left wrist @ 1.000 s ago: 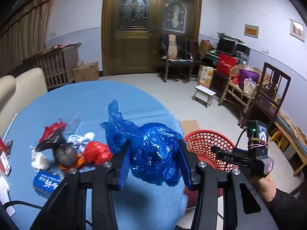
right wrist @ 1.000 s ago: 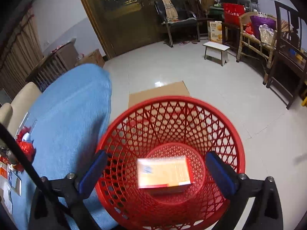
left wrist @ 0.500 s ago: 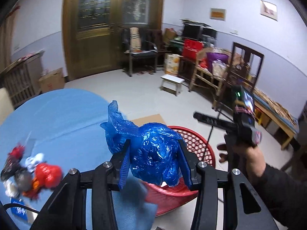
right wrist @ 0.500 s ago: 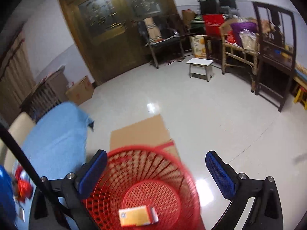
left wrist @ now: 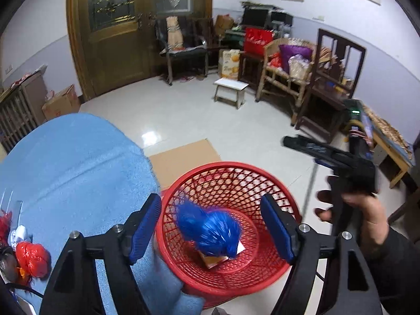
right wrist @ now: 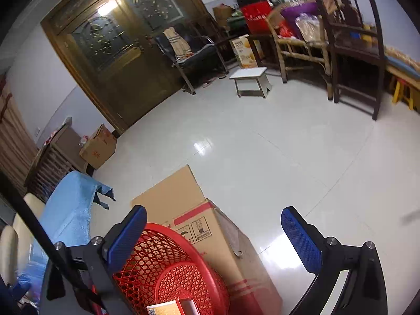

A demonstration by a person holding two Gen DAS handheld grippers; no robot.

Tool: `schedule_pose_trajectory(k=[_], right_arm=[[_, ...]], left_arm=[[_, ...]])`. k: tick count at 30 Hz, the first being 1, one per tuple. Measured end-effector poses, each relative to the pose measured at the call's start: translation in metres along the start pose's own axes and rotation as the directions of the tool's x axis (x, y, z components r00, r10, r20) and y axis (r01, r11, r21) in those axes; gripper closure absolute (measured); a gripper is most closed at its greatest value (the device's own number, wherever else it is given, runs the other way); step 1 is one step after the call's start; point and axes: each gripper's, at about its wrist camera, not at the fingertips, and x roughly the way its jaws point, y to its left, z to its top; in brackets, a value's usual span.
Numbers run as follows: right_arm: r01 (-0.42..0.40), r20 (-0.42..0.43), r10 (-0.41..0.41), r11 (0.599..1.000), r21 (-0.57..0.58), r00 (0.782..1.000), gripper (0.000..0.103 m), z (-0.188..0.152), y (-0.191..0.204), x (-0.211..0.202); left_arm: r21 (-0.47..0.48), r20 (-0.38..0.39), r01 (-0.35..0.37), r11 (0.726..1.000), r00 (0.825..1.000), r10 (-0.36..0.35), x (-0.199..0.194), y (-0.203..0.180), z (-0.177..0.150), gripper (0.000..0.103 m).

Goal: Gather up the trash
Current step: 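Carry the blue bag and medicine box to the red wastebasket and release both, then return both tools to the table over the trash pile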

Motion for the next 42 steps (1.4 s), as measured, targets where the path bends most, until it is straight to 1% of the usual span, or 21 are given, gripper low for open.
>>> schedule_pose_trajectory(k=[3, 7, 11, 15, 18, 21, 24, 26, 28, 29, 30, 32, 34, 36, 37, 38, 39, 42], right_arm=[[0.004, 0.005, -0.005, 0.999, 0.035, 1.0, 0.0, -0.002, -0.013, -0.001], [0.018, 0.022, -0.019, 0.998, 0.057, 1.0, 0.0, -0.004, -0.026, -0.01], [0.022, 0.036, -0.025, 0.997, 0.075, 0.999, 0.0, -0.005, -0.028, -0.01], [0.005, 0.055, -0.009, 0.996, 0.09, 0.998, 0.0, 0.001, -0.019, -0.002], [0.012, 0.08, -0.016, 0.999, 0.049, 0.997, 0.0, 0.009, 0.0, 0.01], [0.034, 0.073, -0.033, 0.999, -0.013, 0.997, 0.0, 0.015, 0.022, 0.026], [0.056, 0.042, -0.053, 0.996, -0.07, 0.998, 0.0, 0.01, 0.043, 0.04], [0.049, 0.03, -0.046, 0.996, -0.078, 0.998, 0.0, 0.005, 0.052, 0.043], [0.059, 0.021, -0.057, 0.994, -0.095, 0.998, 0.0, -0.003, 0.061, 0.045], [0.067, 0.029, -0.065, 0.993, -0.099, 0.997, 0.0, -0.004, 0.062, 0.044], [0.074, 0.061, -0.068, 0.992, -0.102, 0.996, 0.0, -0.006, 0.064, 0.037], [0.09, 0.098, -0.08, 0.991, -0.101, 0.992, 0.0, -0.003, 0.061, 0.03], [0.119, 0.114, -0.108, 0.989, -0.093, 0.988, 0.0, 0.003, 0.054, 0.028], [0.144, 0.112, -0.137, 0.988, -0.063, 0.984, 0.0, 0.01, 0.042, 0.032], [0.144, 0.099, -0.14, 0.989, -0.035, 0.985, 0.0, 0.011, 0.036, 0.036], [0.142, 0.085, -0.14, 0.99, -0.02, 0.987, 0.0, 0.013, 0.034, 0.04], [0.141, 0.072, -0.14, 0.99, -0.012, 0.988, 0.0, 0.012, 0.033, 0.044], [0.138, 0.034, -0.138, 0.99, -0.023, 0.99, 0.0, 0.005, 0.04, 0.057]], left_arm=[[-0.028, -0.008, 0.003, 1.0, 1.0, -0.003, 0.0, 0.007, -0.001, 0.025], [-0.061, 0.019, -0.018, 0.998, 1.0, 0.019, -0.016, 0.023, -0.001, 0.025], [-0.121, 0.046, -0.062, 0.991, 0.997, 0.068, -0.039, 0.05, -0.009, 0.025], [-0.212, 0.054, -0.125, 0.969, 0.989, 0.139, -0.064, 0.085, -0.027, 0.025], [-0.275, 0.055, -0.174, 0.945, 0.979, 0.196, -0.085, 0.11, -0.041, 0.025], [-0.342, 0.06, -0.216, 0.914, 0.966, 0.251, -0.107, 0.137, -0.057, 0.025], [-0.405, 0.064, -0.248, 0.88, 0.952, 0.298, -0.13, 0.161, -0.077, 0.025], [-0.445, 0.065, -0.268, 0.854, 0.942, 0.33, -0.145, 0.177, -0.092, 0.025], [-0.489, 0.057, -0.283, 0.825, 0.933, 0.355, -0.158, 0.192, -0.107, 0.025], [-0.509, 0.055, -0.289, 0.811, 0.929, 0.365, -0.166, 0.199, -0.116, 0.025], [-0.521, 0.053, -0.295, 0.801, 0.925, 0.375, -0.17, 0.203, -0.121, 0.025], [-0.554, 0.045, -0.318, 0.77, 0.912, 0.409, -0.182, 0.215, -0.133, 0.025], [-0.586, 0.042, -0.338, 0.736, 0.895, 0.444, -0.197, 0.226, -0.145, 0.025], [-0.615, 0.029, -0.371, 0.695, 0.871, 0.49, -0.211, 0.24, -0.16, 0.024], [-0.637, 0.017, -0.389, 0.666, 0.856, 0.517, -0.218, 0.249, -0.17, 0.024], [-0.654, 0.006, -0.401, 0.641, 0.845, 0.534, -0.224, 0.255, -0.178, 0.023], [-0.68, -0.011, -0.413, 0.606, 0.832, 0.555, -0.231, 0.264, -0.188, 0.022], [-0.73, -0.053, -0.428, 0.534, 0.814, 0.579, -0.242, 0.284, -0.211, 0.022]])
